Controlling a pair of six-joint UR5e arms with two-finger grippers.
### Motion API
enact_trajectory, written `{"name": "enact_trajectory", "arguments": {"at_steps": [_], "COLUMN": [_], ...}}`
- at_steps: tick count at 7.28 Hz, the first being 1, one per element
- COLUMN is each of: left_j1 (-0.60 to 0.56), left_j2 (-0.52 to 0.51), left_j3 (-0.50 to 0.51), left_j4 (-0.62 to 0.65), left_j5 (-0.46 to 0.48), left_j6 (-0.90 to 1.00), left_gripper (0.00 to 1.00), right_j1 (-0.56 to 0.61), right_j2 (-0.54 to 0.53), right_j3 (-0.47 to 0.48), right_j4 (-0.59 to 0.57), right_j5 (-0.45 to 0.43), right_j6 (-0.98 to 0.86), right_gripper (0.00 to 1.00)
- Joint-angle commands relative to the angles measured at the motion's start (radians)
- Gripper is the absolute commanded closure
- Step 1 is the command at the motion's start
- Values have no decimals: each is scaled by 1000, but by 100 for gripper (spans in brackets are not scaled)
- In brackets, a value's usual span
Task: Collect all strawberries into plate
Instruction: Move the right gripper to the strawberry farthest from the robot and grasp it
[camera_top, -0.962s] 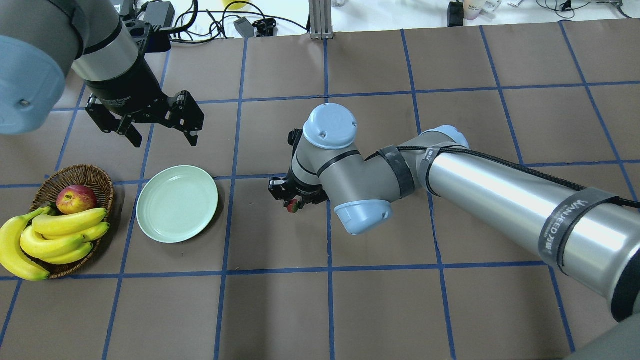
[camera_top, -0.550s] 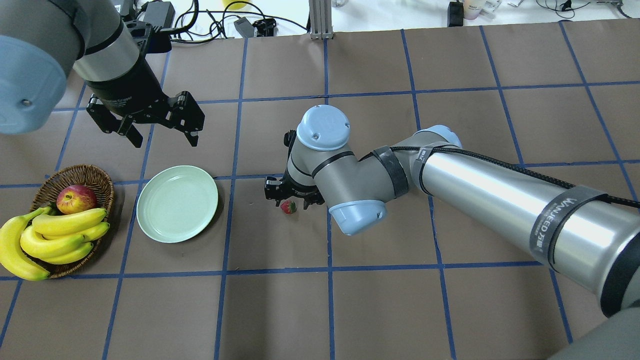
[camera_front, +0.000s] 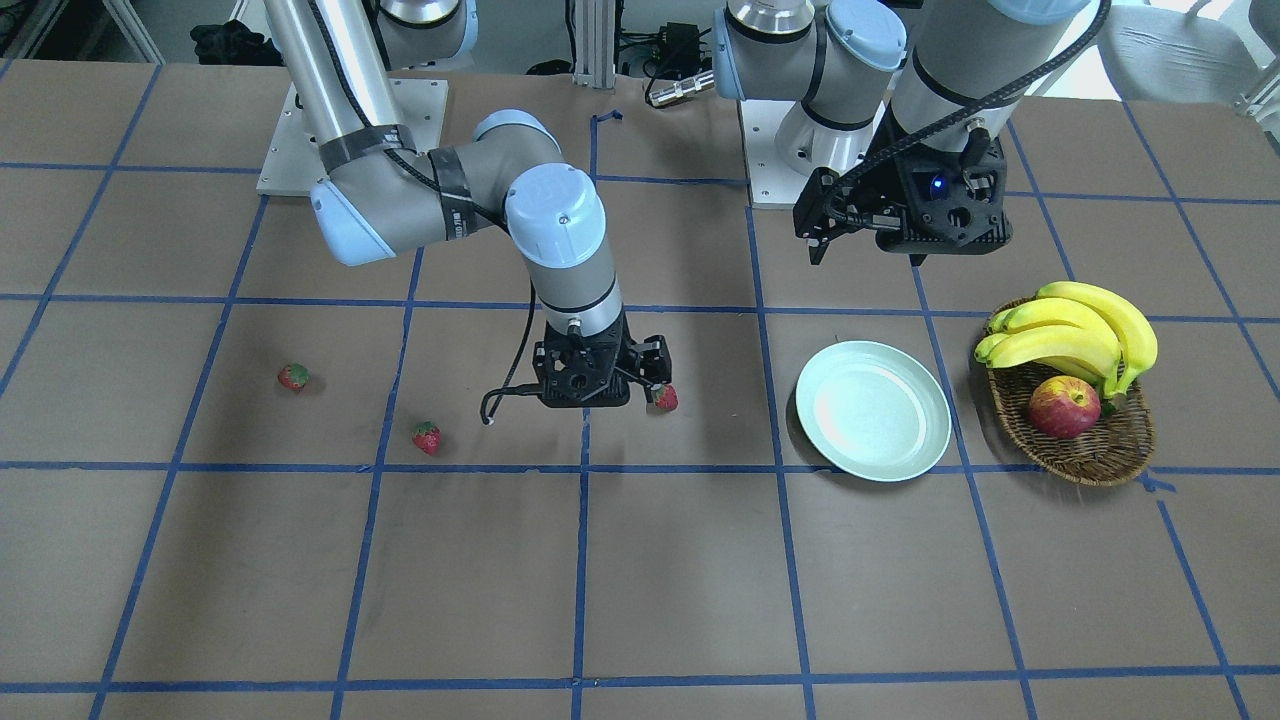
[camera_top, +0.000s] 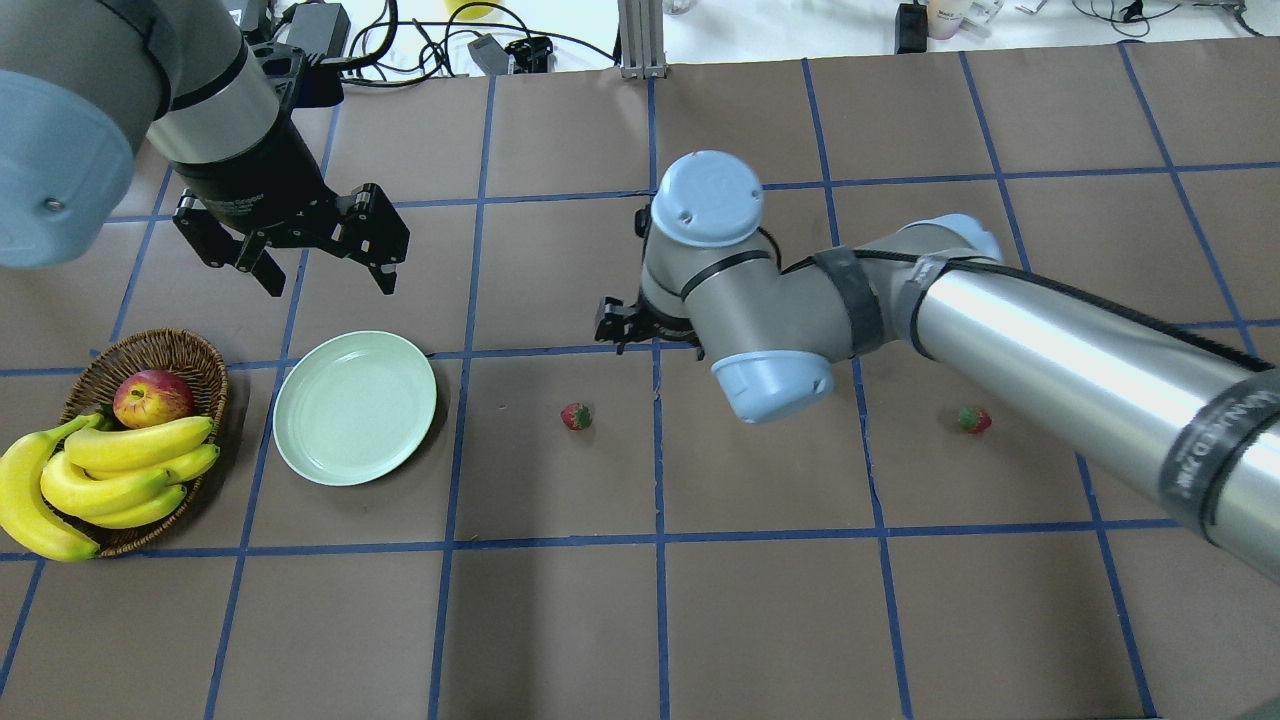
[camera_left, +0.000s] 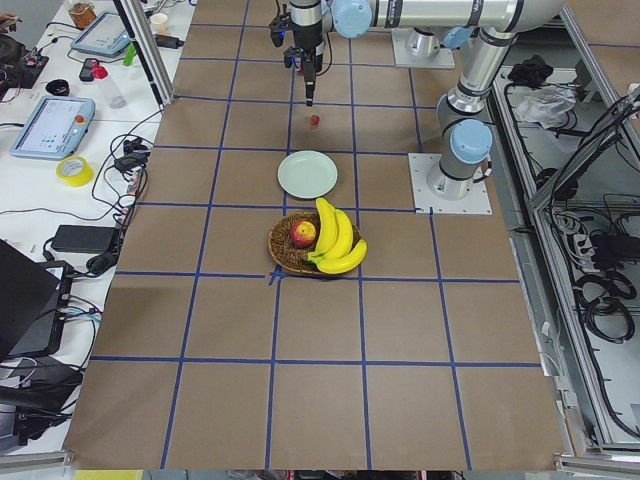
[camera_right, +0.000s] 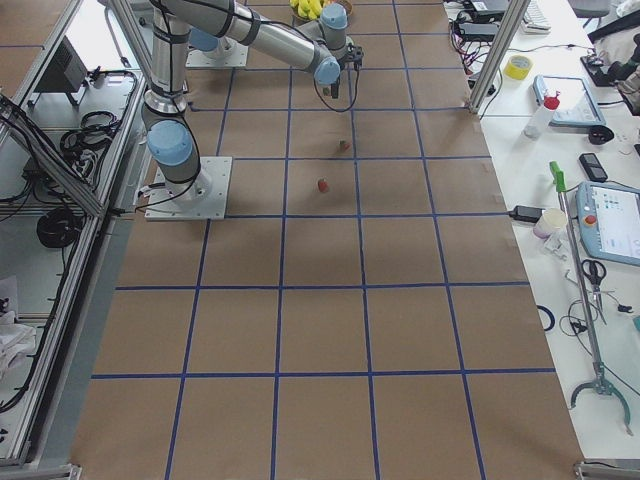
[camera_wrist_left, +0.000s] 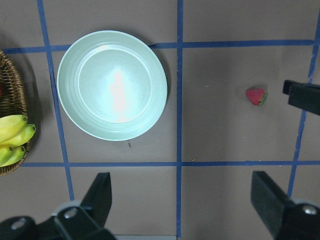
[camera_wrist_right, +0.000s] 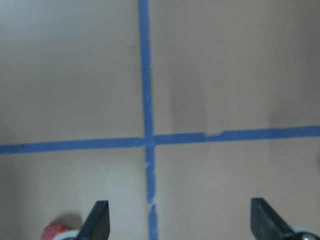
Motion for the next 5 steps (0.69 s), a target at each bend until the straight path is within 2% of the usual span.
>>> {"name": "enact_trajectory", "arguments": {"at_steps": [1, 3, 4, 5], "left_j1": [-1, -1, -1, -1], "left_j2": [0, 0, 0, 0], "left_j3": [0, 0, 0, 0], "left_j4": [0, -2, -2, 0], "left_j5": [0, 0, 0, 0], "left_j6": [0, 0, 2, 2], "left_gripper": [0, 0, 0, 0], "right_j1": [-165, -190, -190, -190], "right_j2": [-64, -9, 22, 25], "right_j3": [42, 74, 86, 99], "right_j4": [65, 57, 51, 50], "right_j5": [-35, -106, -106, -102], "right_j6": [-158, -252, -249, -246], "right_gripper": [0, 3, 4, 11]}}
